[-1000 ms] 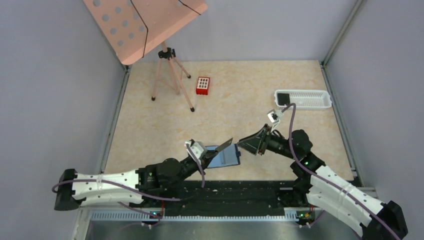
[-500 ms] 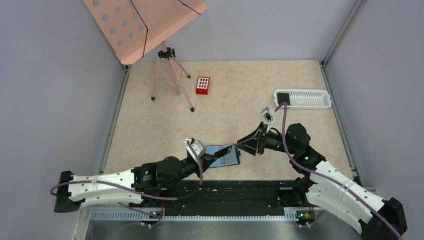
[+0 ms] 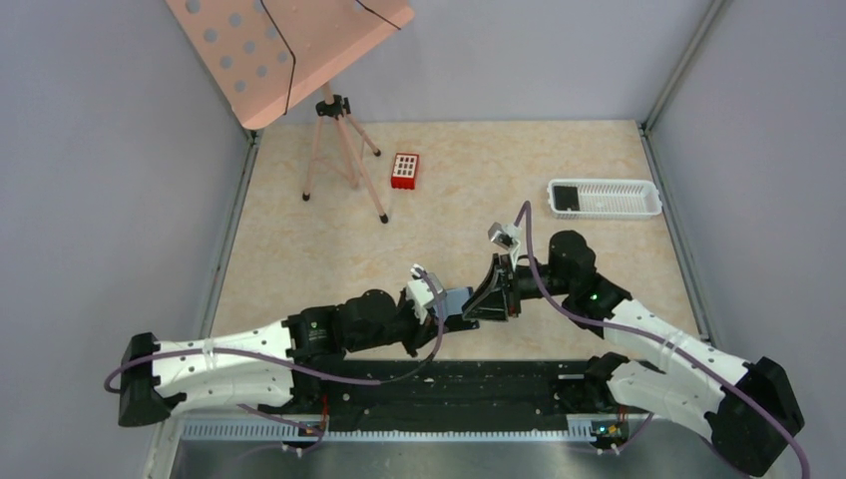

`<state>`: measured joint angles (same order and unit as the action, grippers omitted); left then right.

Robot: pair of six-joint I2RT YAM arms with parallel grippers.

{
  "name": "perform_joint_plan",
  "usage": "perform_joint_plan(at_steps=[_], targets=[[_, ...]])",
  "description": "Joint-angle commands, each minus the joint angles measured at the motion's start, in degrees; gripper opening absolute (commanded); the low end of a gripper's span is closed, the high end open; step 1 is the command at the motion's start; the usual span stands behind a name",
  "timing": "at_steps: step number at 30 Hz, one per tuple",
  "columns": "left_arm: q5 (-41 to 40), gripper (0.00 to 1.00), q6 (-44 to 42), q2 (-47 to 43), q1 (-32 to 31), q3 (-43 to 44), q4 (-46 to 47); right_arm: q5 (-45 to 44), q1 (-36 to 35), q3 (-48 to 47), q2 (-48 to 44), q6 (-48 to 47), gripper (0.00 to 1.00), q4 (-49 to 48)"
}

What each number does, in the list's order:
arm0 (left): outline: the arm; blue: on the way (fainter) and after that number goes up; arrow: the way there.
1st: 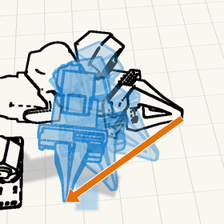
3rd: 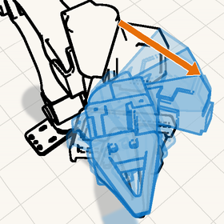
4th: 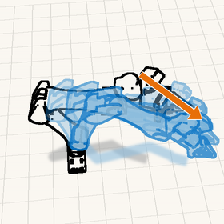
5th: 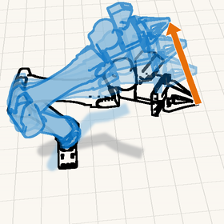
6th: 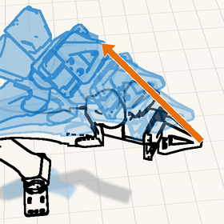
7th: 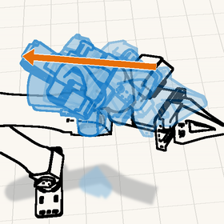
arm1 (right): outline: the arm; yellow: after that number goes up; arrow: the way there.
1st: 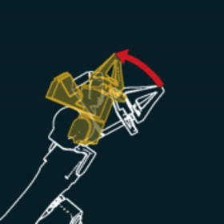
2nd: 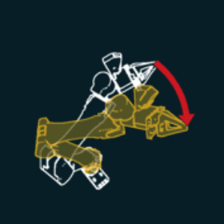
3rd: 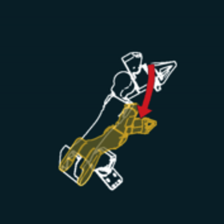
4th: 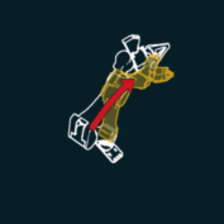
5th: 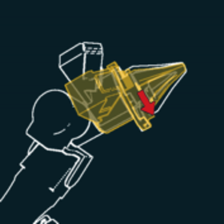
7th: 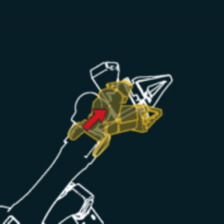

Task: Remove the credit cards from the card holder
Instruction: Place the credit card in the storage box.

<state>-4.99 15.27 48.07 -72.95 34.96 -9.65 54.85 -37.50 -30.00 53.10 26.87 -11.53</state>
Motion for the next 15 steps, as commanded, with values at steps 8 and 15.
perform_joint_plan(at_steps=[8,15], targets=[[10.15,0.00,2.45,2.87,3.80,3.17,1.20,-2.12,-1.97,0.33,-1.96,-6.04,0.40,4.27],[10.89,0.00,3.31,0.98,4.77,1.92,1.92,-1.76,-1.97,0.93,-1.51,-5.58,0.40,2.86]])
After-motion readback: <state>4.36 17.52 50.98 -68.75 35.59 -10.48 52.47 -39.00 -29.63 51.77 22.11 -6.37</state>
